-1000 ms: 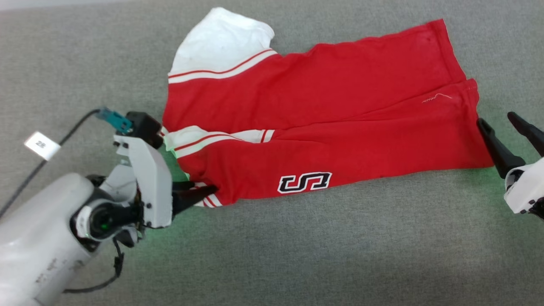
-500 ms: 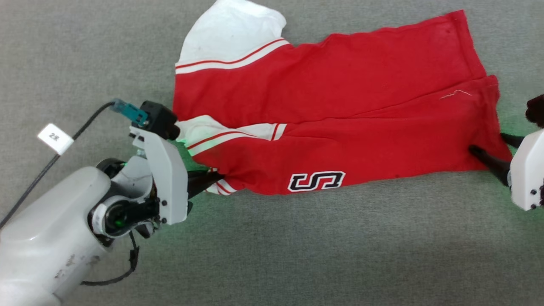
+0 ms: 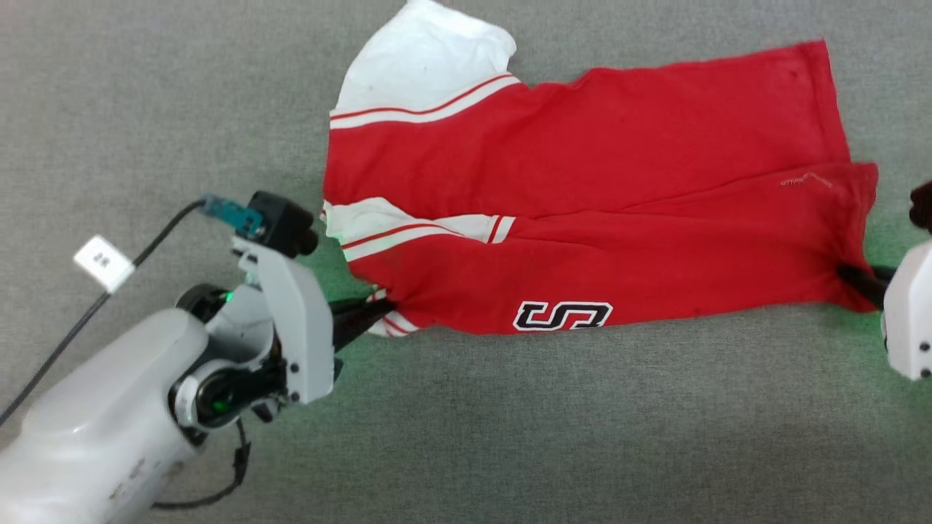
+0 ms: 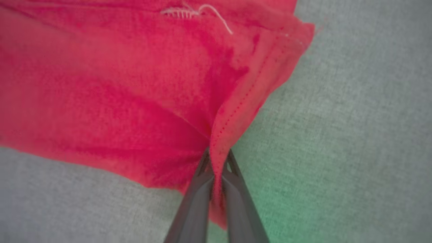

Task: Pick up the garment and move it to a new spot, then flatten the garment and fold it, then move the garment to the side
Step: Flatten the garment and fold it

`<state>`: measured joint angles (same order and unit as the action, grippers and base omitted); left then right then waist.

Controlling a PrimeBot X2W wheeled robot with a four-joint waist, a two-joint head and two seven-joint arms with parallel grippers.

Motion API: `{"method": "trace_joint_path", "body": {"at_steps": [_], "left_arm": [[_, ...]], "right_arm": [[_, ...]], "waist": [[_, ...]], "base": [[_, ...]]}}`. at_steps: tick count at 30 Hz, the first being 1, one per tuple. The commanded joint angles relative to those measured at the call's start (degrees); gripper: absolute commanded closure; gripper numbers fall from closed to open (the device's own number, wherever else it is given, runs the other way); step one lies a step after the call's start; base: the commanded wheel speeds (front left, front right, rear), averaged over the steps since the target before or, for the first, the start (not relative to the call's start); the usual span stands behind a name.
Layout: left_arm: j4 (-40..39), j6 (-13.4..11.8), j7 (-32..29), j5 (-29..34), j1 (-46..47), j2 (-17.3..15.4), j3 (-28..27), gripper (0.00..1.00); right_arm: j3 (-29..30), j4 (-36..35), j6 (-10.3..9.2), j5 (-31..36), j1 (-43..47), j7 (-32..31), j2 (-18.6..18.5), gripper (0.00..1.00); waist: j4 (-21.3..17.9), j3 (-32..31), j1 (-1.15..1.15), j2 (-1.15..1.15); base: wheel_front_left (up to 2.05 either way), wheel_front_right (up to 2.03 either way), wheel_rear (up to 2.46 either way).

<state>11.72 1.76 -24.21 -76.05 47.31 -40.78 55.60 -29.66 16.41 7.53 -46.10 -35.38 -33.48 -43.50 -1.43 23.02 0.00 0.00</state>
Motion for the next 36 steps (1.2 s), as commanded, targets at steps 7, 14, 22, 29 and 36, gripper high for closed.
{"method": "trace_joint_path", "body": {"at_steps": [7, 14, 22, 29, 36], "left_arm": [[-3.75, -1.61, 2.39, 0.24, -5.62, -4.4, -0.05, 1.0], [-13.12, -5.18, 4.93, -0.36, -11.21, -9.5, -0.48, 1.0], [-19.36, -8.35, 7.9, -0.62, -15.86, -11.78, -0.46, 0.98], [-19.25, -12.29, 17.12, -0.95, -19.11, -11.65, -4.56, 0.0], [-14.17, -15.21, 30.02, 2.57, -18.64, -8.03, -9.22, 0.0]], "right_arm": [[2.97, -4.64, -0.09, -1.28, 9.5, 0.28, -2.06, 1.0], [7.89, -10.62, -0.1, -0.26, 18.36, -0.19, -1.99, 1.0], [17.09, -15.54, -0.09, 3.6, 25.72, 2.26, 2.19, 0.0], [26.32, -17.6, -0.09, 8.41, 25.86, 9.54, 9.65, 0.0], [25.92, -19.18, -0.09, 15.35, 22.79, 23.02, 16.22, 0.0]], "waist": [[-0.22, -3.37, 0.0, 0.0], [-0.7, -5.19, 0.0, 0.0], [-0.61, -6.03, 0.0, 0.0], [-0.9, -6.03, 0.0, 0.0], [-1.32, -7.14, 0.0, 0.0]], "base": [[0.0, 0.0, 0.0], [0.0, 0.0, 0.0], [0.0, 0.0, 0.0], [0.0, 0.0, 0.0], [0.0, 0.0, 0.0]]}}
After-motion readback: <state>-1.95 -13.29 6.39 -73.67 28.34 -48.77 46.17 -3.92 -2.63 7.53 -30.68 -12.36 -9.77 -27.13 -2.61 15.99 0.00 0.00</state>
